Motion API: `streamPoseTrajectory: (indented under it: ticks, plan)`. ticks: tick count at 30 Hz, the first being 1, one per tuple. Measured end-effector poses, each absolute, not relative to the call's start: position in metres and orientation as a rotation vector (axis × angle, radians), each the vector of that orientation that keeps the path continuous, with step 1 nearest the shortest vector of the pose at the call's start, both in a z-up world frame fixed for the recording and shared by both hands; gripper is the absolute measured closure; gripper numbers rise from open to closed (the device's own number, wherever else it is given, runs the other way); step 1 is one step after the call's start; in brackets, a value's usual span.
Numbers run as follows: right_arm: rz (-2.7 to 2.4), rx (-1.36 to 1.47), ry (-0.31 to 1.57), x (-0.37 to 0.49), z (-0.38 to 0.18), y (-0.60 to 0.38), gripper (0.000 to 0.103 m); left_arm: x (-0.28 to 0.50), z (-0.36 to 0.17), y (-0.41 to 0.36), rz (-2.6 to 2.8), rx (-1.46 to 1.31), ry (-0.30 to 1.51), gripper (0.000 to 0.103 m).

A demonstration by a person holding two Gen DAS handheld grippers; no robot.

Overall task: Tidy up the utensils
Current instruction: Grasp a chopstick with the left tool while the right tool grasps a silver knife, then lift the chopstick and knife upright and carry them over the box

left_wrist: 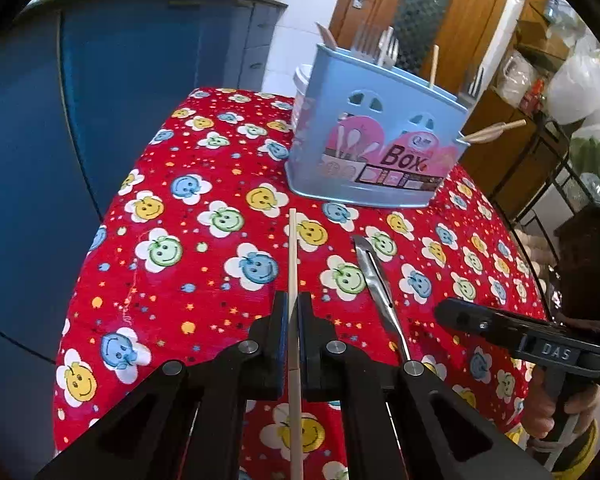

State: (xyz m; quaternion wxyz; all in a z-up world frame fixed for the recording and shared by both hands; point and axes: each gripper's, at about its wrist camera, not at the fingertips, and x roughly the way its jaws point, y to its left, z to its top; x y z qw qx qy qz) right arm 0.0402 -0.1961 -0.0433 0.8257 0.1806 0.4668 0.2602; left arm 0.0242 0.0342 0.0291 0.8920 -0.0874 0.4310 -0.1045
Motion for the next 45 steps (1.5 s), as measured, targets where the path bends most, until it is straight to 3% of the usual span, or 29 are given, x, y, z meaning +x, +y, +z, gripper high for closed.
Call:
streamPoseTrajectory:
  ticks: [18,29,33,37,45]
  plan:
    - [0.593,0.254,1.111,0.083,-0.048,-0.146,0.067,0.026,0.022,0.055,-0.229,-0.25,0.876,0.099]
    - [0.52,-0.054,1.093,0.083,-0.039,-0.104,0.067,0.026,0.023,0.057,-0.238,-0.272,0.866,0.099]
    - [0.462,-0.151,1.055,0.078,-0.04,-0.094,0.076,0.023,0.028,0.059,-0.23,-0.27,0.853,0.099]
    - [0.448,-0.082,1.052,0.081,-0.037,-0.101,0.081,0.02,0.034,0.059,-0.231,-0.264,0.838,0.099]
    - [0.511,0.081,0.915,0.058,-0.016,-0.13,0.082,0.009,0.049,0.052,-0.275,-0.25,0.77,0.099]
